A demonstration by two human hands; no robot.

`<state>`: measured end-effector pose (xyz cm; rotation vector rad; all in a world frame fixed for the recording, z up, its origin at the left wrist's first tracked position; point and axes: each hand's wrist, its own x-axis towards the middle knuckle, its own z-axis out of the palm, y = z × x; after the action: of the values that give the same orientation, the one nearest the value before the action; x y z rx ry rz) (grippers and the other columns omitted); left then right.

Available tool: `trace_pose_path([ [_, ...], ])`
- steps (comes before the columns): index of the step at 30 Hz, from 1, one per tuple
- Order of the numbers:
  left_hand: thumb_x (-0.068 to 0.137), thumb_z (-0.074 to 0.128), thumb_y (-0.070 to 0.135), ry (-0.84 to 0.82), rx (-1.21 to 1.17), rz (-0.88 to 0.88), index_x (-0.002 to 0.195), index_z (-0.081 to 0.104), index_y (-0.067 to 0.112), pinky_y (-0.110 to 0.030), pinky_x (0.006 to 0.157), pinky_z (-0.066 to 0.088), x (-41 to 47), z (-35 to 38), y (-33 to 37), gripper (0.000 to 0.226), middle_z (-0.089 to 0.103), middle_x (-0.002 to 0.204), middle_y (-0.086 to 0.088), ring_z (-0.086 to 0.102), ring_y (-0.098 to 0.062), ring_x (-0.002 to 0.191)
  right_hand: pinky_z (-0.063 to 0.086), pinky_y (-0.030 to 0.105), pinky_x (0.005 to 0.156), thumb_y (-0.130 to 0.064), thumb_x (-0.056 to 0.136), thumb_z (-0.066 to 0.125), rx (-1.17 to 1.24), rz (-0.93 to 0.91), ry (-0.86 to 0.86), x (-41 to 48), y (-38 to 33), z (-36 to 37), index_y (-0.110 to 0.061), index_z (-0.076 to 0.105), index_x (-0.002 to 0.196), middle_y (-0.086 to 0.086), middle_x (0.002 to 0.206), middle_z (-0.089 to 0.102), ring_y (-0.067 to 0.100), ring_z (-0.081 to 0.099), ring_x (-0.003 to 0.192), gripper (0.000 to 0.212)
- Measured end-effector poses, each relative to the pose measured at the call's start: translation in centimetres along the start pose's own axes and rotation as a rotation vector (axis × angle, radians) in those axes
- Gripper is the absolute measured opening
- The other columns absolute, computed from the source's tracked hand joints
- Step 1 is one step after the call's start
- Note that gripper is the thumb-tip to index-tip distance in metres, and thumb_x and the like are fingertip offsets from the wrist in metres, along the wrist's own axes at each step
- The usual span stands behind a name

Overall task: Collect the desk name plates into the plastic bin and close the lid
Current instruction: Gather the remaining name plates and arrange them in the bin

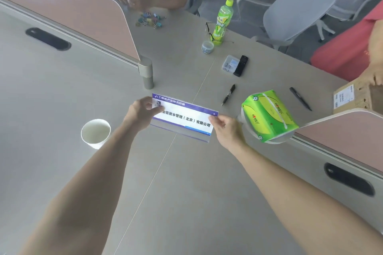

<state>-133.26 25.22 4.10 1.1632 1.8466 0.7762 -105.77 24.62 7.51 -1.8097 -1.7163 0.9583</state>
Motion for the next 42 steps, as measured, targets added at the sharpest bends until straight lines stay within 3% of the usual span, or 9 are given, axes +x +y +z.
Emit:
trace_pose_path([
  [4, 0.078, 0.075, 0.042, -0.077, -0.113, 0.024, 0.073, 0.065, 0.028, -0.026, 0.058, 0.040, -3.7, -1.6, 1.5, 0.018, 0.064, 0.076, 0.003, 0.052, -0.017, 0.061, 0.041, 0.027, 0.065, -0.037, 0.097, 0.055, 0.087, -0.002, 0.027, -3.0, -1.7, -2.0, -0.010, 0.070, 0.085, 0.000, 0.075, 0.069, 0.012, 0.054, 0.070, 0.033],
  [10, 0.076, 0.077, 0.038, -0.161, -0.341, 0.058, 0.091, 0.069, 0.025, -0.045, 0.076, 0.060, -9.0, -3.4, 5.8, 0.021, 0.071, 0.105, -0.009, 0.069, -0.027, 0.090, 0.038, 0.009, 0.055, -0.032, 0.097, 0.055, 0.298, -0.001, 0.157, -7.6, -4.0, -4.6, -0.020, 0.055, 0.067, -0.012, 0.066, 0.058, -0.006, 0.051, 0.055, 0.033],
  [16, 0.077, 0.067, 0.047, -0.108, -0.348, 0.192, 0.098, 0.065, 0.021, -0.049, 0.073, 0.057, -14.5, -3.7, 10.2, 0.033, 0.070, 0.103, -0.012, 0.069, -0.025, 0.074, 0.047, 0.035, 0.067, -0.057, 0.087, 0.053, 0.545, 0.086, 0.122, -11.8, -5.9, -7.7, -0.012, 0.055, 0.088, 0.011, 0.082, 0.056, 0.017, 0.052, 0.074, 0.045],
  [19, 0.078, 0.066, 0.048, -0.056, -0.336, 0.237, 0.093, 0.067, 0.026, -0.046, 0.068, 0.055, -17.4, -3.1, 12.0, 0.027, 0.073, 0.104, -0.011, 0.070, -0.035, 0.087, 0.043, 0.033, 0.066, -0.053, 0.093, 0.050, 0.600, 0.081, 0.111, -13.7, -6.2, -9.5, -0.010, 0.056, 0.096, 0.003, 0.084, 0.053, 0.019, 0.049, 0.074, 0.043],
  [22, 0.084, 0.065, 0.041, -0.059, -0.345, 0.271, 0.091, 0.070, 0.029, -0.043, 0.072, 0.055, -20.6, -2.5, 13.8, 0.015, 0.075, 0.098, -0.004, 0.071, -0.028, 0.083, 0.038, 0.028, 0.068, -0.052, 0.095, 0.047, 0.626, 0.018, 0.173, -15.7, -6.0, -11.2, -0.015, 0.057, 0.088, -0.002, 0.081, 0.057, 0.016, 0.052, 0.073, 0.039],
  [27, 0.081, 0.071, 0.040, -0.132, -0.396, 0.260, 0.102, 0.071, 0.011, -0.048, 0.081, 0.058, -26.1, -1.2, 16.0, 0.037, 0.073, 0.106, -0.011, 0.069, -0.035, 0.095, 0.034, 0.025, 0.056, -0.044, 0.099, 0.047, 0.661, -0.052, 0.229, -19.6, -4.9, -14.8, -0.011, 0.056, 0.089, -0.003, 0.073, 0.053, 0.012, 0.047, 0.063, 0.036],
  [31, 0.084, 0.071, 0.039, -0.126, -0.422, 0.302, 0.111, 0.069, 0.010, -0.058, 0.088, 0.055, -30.4, 0.6, 17.2, 0.039, 0.070, 0.117, -0.016, 0.067, -0.038, 0.108, 0.036, 0.029, 0.061, -0.044, 0.099, 0.044, 0.687, -0.101, 0.228, -22.1, -3.3, -17.3, -0.002, 0.054, 0.098, 0.004, 0.079, 0.054, 0.014, 0.048, 0.069, 0.043],
  [37, 0.074, 0.074, 0.047, 0.002, -0.444, 0.352, 0.103, 0.071, 0.012, -0.062, 0.088, 0.053, -35.6, 3.1, 18.9, 0.045, 0.074, 0.106, -0.012, 0.070, -0.034, 0.096, 0.036, 0.027, 0.063, -0.048, 0.094, 0.049, 0.683, -0.093, 0.221, -26.1, -1.0, -20.5, -0.018, 0.051, 0.079, -0.003, 0.079, 0.053, 0.014, 0.048, 0.069, 0.034],
  [42, 0.089, 0.068, 0.031, -0.075, -0.554, 0.429, 0.109, 0.070, 0.008, -0.053, 0.081, 0.058, -37.9, 4.7, 19.8, 0.031, 0.073, 0.107, -0.015, 0.070, -0.036, 0.097, 0.047, 0.037, 0.067, -0.056, 0.083, 0.056, 0.499, -0.135, 0.236, -30.8, 0.1, -25.1, -0.005, 0.056, 0.077, 0.007, 0.075, 0.061, 0.019, 0.053, 0.069, 0.052],
])
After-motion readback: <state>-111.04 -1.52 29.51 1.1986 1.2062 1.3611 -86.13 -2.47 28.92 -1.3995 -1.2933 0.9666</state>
